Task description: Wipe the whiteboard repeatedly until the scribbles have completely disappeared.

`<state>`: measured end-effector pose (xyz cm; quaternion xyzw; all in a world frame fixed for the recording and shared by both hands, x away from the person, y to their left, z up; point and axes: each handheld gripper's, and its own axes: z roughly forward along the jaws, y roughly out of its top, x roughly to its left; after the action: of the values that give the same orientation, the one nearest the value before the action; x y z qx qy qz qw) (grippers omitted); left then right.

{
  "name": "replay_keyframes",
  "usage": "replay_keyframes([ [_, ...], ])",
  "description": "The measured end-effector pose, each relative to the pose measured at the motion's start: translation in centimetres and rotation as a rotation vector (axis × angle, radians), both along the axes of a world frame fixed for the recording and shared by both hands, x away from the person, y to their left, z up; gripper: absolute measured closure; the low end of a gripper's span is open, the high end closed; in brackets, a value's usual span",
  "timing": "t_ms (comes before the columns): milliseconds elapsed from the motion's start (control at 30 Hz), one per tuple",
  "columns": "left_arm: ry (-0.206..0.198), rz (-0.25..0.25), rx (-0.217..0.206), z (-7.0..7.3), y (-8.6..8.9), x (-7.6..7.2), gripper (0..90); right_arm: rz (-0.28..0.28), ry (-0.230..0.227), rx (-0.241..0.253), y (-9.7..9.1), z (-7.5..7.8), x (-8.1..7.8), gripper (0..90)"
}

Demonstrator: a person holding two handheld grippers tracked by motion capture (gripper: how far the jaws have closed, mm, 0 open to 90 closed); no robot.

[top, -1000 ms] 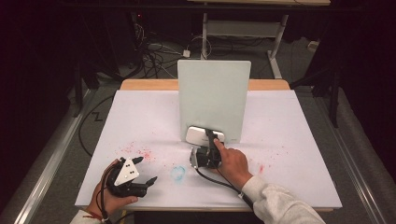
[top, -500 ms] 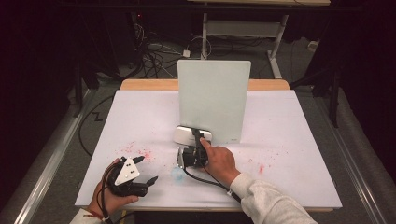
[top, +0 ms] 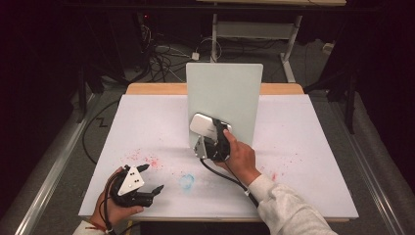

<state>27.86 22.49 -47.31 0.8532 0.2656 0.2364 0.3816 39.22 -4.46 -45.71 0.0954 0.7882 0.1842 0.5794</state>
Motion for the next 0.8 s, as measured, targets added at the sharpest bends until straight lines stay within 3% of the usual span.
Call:
replay_keyframes([
  [133, 0.001, 0.001, 0.002, 0.0, 0.0, 0.0, 17.9, -0.001, -0.011, -0.010, -0.7, -0.5, -0.2, 30.9],
  [333, 0.002, 0.001, 0.001, 0.0, 0.0, 0.0, 17.8, 0.008, 0.019, -0.057, -1.0, -2.9, -1.0, 30.8],
  [500, -0.001, -0.006, 0.008, 0.0, -0.2, 0.0, 17.8, 0.070, 0.079, -0.137, 0.3, -4.6, -1.6, 30.6],
  [567, -0.001, -0.007, 0.007, 0.0, -0.3, 0.1, 17.8, 0.080, 0.037, -0.191, 1.2, -5.3, -1.8, 30.6],
  [667, 0.001, -0.006, 0.007, 0.0, -0.3, 0.2, 17.8, 0.115, 0.038, -0.190, 2.1, -5.0, -1.4, 30.7],
  [733, 0.013, -0.007, 0.006, -0.1, -0.3, 0.2, 17.9, 0.100, 0.047, -0.157, 2.8, -5.2, -1.6, 30.8],
  [800, 0.012, -0.008, 0.006, -0.1, -0.3, 0.2, 17.9, 0.114, 0.044, -0.176, 3.4, -5.2, -1.5, 30.8],
])
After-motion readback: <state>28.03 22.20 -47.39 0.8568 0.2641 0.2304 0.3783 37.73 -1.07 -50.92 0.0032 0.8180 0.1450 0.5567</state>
